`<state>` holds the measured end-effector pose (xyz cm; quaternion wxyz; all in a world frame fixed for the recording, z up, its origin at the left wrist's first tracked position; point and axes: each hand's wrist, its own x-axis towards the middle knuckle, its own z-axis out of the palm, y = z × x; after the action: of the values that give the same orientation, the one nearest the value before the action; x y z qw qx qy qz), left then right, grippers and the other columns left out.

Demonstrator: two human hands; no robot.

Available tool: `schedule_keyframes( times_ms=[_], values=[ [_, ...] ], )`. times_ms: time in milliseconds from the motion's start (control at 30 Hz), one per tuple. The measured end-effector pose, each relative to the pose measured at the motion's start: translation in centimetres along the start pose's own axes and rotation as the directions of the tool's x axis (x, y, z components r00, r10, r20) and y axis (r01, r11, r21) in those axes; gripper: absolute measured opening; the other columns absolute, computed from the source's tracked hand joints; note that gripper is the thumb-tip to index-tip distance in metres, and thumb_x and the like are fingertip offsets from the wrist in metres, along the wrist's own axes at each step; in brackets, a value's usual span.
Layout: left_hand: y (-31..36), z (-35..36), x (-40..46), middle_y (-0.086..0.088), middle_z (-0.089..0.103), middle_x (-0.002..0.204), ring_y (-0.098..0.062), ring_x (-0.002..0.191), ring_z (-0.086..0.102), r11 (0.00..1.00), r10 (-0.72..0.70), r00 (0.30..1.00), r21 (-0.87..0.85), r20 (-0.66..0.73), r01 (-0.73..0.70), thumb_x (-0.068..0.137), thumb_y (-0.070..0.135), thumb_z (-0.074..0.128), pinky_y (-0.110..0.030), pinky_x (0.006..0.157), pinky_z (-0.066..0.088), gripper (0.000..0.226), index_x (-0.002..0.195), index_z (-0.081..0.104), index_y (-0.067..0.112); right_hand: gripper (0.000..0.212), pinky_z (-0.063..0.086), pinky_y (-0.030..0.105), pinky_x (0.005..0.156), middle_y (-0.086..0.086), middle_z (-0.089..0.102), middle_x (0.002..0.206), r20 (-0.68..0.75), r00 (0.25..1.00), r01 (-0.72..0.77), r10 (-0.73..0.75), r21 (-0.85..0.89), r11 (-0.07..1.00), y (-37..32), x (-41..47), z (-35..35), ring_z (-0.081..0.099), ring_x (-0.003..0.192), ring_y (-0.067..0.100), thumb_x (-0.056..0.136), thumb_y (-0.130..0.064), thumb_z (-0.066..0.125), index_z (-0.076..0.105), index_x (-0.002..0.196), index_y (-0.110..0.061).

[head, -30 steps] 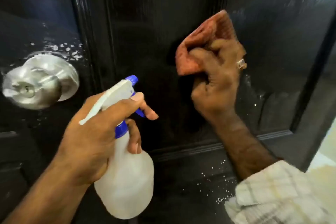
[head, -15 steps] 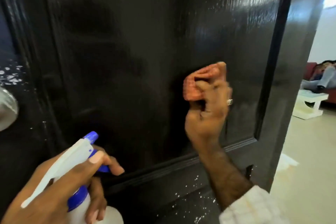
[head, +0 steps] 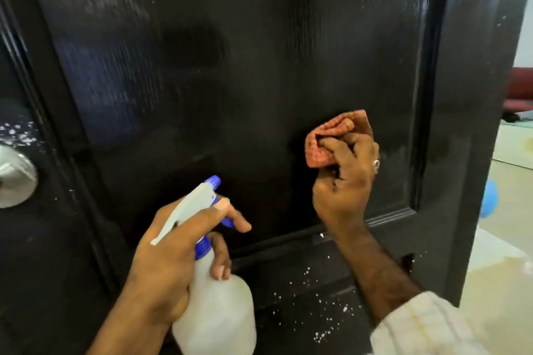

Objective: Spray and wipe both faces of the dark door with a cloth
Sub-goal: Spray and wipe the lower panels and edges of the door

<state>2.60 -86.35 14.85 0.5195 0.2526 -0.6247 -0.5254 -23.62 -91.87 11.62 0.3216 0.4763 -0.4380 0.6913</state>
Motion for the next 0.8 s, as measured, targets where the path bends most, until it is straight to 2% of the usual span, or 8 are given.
schedule_keyframes(
  times_ms=[67,133,267,400,500,600,700,800],
  values=[
    [0.7,0.1,0.9,-0.025,0.075,0.098,-0.028,0.042,0.045,1.000,0.011,1.000,0.021,0.021,-0.011,0.085,0.033,0.070,-0.037,0.051,0.048,0.031,0.086,0.074,0.002,0.042,0.045,0.035,0.106,0.017,0.058,0.120,0.055,0.997,-0.052,0.049,0.067,0.996,-2.7,-0.8,1.3,0.051,0.118,0.022,0.078,-0.003,0.054,0.079,0.112,-0.009],
    [0.7,-0.1,1.7,-0.025,0.075,0.098,-0.028,0.043,0.044,1.000,-0.011,0.999,0.011,0.031,0.010,0.085,0.034,0.069,-0.037,0.052,0.048,0.032,0.087,0.073,0.002,0.043,0.048,0.045,0.101,0.011,0.056,0.125,0.268,0.952,0.132,-0.150,0.081,0.988,-3.5,-4.3,0.9,0.054,0.118,0.029,0.081,-0.006,0.056,0.074,0.118,-0.018],
    [0.4,-0.6,3.1,-0.021,0.077,0.096,-0.029,0.044,0.047,0.997,-0.010,0.998,0.080,0.065,0.005,0.095,0.033,0.071,-0.039,0.056,0.050,0.030,0.086,0.073,0.004,0.034,0.049,0.051,0.085,0.010,0.053,0.128,0.544,0.653,0.561,-0.527,0.119,0.819,2.5,-7.5,-3.9,0.053,0.109,0.031,0.084,-0.012,0.064,0.066,0.115,-0.024],
    [-0.7,0.1,3.3,-0.014,0.079,0.098,-0.027,0.044,0.050,0.989,-0.022,1.000,0.147,-0.022,0.025,0.100,0.026,0.064,-0.040,0.057,0.052,0.026,0.094,0.073,0.003,0.028,0.051,0.056,0.090,0.017,0.051,0.125,0.216,0.956,0.211,-0.200,-0.028,0.977,6.3,-3.1,-3.9,0.055,0.112,0.040,0.090,-0.005,0.060,0.068,0.113,-0.019],
    [-0.8,1.3,3.8,-0.014,0.079,0.099,-0.029,0.043,0.048,0.987,0.005,1.000,0.159,-0.022,-0.002,0.101,0.027,0.064,-0.039,0.056,0.052,0.029,0.093,0.073,0.000,0.042,0.046,0.034,0.105,0.021,0.055,0.119,-0.079,0.993,-0.095,0.092,-0.028,0.995,3.3,-0.3,-0.5,0.053,0.114,0.035,0.085,0.010,0.061,0.071,0.122,-0.007],
    [-0.5,2.5,4.5,-0.017,0.078,0.099,-0.029,0.045,0.046,0.996,0.006,1.000,0.094,-0.026,-0.004,0.096,0.030,0.067,-0.038,0.054,0.049,0.030,0.091,0.073,0.002,0.041,0.048,0.050,0.100,0.016,0.054,0.126,0.116,0.986,0.119,-0.116,-0.015,0.993,-0.8,-2.7,0.8,0.055,0.115,0.038,0.087,-0.005,0.058,0.070,0.125,-0.015],
    [-0.4,3.1,4.8,-0.018,0.078,0.098,-0.030,0.045,0.046,0.998,0.022,1.000,0.067,-0.021,-0.021,0.089,0.036,0.067,-0.038,0.053,0.047,0.033,0.088,0.074,0.003,0.035,0.049,0.051,0.090,0.013,0.060,0.122,0.415,0.798,0.486,-0.438,-0.013,0.874,2.3,-7.8,-2.5,0.059,0.103,0.038,0.087,-0.007,0.061,0.069,0.115,-0.026],
    [-0.5,3.2,4.7,-0.015,0.079,0.099,-0.028,0.042,0.049,0.994,0.029,1.000,0.107,-0.005,-0.028,0.087,0.040,0.066,-0.039,0.053,0.049,0.034,0.083,0.076,0.008,0.049,0.056,0.054,0.085,-0.017,0.068,0.109,0.543,0.802,0.311,-0.250,-0.023,0.950,8.2,-7.3,-6.7,0.066,0.095,0.019,0.088,-0.003,0.076,0.072,0.105,-0.048]
  ],
)
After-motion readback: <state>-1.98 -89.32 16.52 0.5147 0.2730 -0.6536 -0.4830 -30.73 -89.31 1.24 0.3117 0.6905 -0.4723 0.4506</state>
